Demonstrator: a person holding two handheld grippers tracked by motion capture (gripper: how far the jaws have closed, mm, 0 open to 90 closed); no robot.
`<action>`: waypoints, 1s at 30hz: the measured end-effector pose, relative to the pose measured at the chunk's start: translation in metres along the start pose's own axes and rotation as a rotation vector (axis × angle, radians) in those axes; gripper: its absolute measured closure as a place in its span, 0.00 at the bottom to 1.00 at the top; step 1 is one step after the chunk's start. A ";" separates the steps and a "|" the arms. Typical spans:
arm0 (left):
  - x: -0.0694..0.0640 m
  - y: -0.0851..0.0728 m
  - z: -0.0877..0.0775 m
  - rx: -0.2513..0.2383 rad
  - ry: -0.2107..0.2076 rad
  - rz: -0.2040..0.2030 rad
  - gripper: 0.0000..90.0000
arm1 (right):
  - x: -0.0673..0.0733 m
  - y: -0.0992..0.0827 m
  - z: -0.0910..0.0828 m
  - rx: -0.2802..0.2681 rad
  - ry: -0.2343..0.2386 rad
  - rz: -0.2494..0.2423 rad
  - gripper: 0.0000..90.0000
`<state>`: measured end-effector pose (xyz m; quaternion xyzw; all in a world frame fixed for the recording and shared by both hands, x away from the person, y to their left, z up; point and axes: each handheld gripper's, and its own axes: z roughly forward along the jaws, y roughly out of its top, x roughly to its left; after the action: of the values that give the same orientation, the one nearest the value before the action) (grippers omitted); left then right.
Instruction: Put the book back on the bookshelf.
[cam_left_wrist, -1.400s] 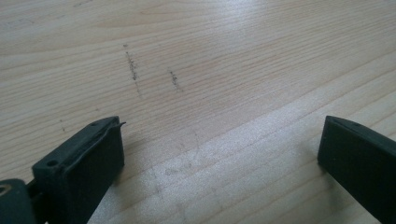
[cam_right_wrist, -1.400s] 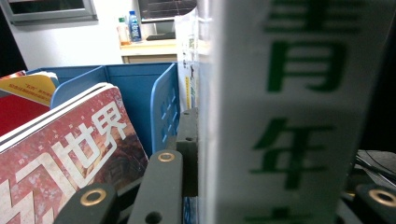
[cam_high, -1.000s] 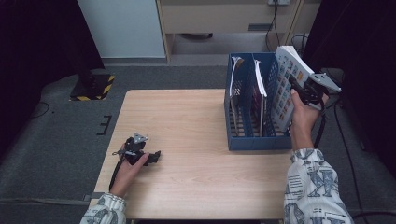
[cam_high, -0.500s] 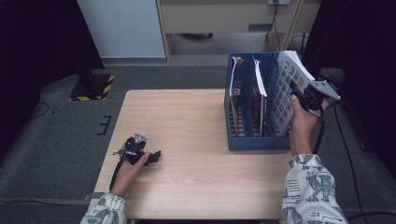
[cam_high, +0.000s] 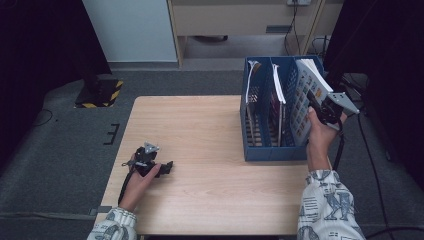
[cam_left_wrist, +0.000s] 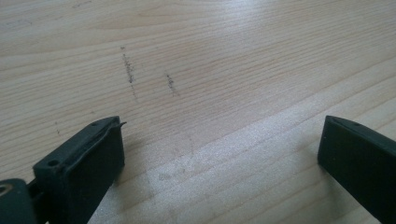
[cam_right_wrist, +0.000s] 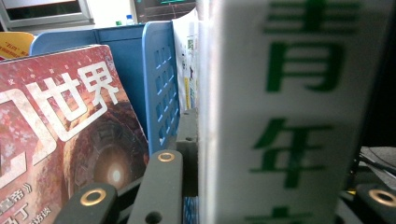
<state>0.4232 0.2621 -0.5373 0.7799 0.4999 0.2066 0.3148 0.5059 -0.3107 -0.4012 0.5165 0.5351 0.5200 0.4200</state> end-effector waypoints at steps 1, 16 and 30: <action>0.000 0.000 0.000 0.000 0.000 0.000 0.00 | -0.001 -0.001 0.000 -0.001 0.002 -0.001 0.82; -0.002 0.001 0.001 -0.002 -0.002 0.001 0.00 | 0.000 -0.009 0.004 -0.001 -0.018 -0.031 0.82; -0.002 0.001 0.001 -0.002 -0.002 0.002 0.00 | 0.005 -0.002 0.004 -0.036 -0.012 -0.049 0.82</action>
<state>0.4242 0.2599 -0.5374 0.7803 0.4988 0.2064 0.3159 0.5091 -0.3051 -0.4036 0.4988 0.5357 0.5159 0.4451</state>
